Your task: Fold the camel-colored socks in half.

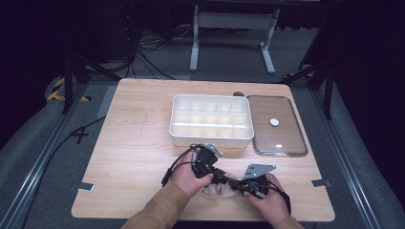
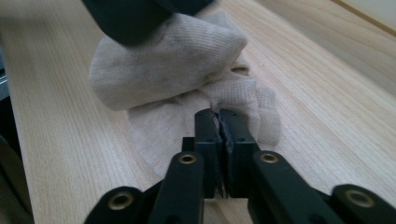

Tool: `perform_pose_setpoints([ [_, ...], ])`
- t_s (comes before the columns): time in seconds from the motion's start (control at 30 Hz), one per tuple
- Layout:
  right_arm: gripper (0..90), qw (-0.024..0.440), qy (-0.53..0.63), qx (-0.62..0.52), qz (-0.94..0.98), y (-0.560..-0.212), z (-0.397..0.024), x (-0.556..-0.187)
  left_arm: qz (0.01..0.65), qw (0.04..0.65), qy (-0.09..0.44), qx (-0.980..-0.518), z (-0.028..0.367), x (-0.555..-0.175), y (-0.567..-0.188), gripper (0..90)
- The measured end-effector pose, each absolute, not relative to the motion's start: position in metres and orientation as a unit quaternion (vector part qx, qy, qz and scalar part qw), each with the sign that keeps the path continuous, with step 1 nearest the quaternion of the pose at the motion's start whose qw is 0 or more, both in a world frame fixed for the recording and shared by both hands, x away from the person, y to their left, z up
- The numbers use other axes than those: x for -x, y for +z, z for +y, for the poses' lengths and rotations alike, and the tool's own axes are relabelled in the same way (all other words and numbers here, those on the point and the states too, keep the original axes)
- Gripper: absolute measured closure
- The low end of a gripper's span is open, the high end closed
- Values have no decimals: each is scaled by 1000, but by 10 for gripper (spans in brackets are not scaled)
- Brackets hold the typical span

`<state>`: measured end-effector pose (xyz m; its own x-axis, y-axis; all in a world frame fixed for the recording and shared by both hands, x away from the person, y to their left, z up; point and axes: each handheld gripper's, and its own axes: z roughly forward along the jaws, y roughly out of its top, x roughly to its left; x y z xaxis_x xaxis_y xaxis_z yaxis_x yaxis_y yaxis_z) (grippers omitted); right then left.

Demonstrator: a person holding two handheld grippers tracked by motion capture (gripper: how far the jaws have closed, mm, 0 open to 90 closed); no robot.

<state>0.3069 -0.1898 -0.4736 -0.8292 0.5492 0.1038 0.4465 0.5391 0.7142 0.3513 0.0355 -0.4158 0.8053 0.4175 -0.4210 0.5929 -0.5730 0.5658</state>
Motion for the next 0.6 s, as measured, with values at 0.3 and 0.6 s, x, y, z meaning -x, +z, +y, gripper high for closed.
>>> perform_pose_setpoints([
  [0.3, 839, 70, 381, -294, 874, -453, -199, -305, 318, 328, -95, -884, 69, -356, -417, 750],
  [0.6, 877, 51, 332, -292, 896, -455, -198, -308, 301, 269, -104, -909, 65, -352, -439, 820],
])
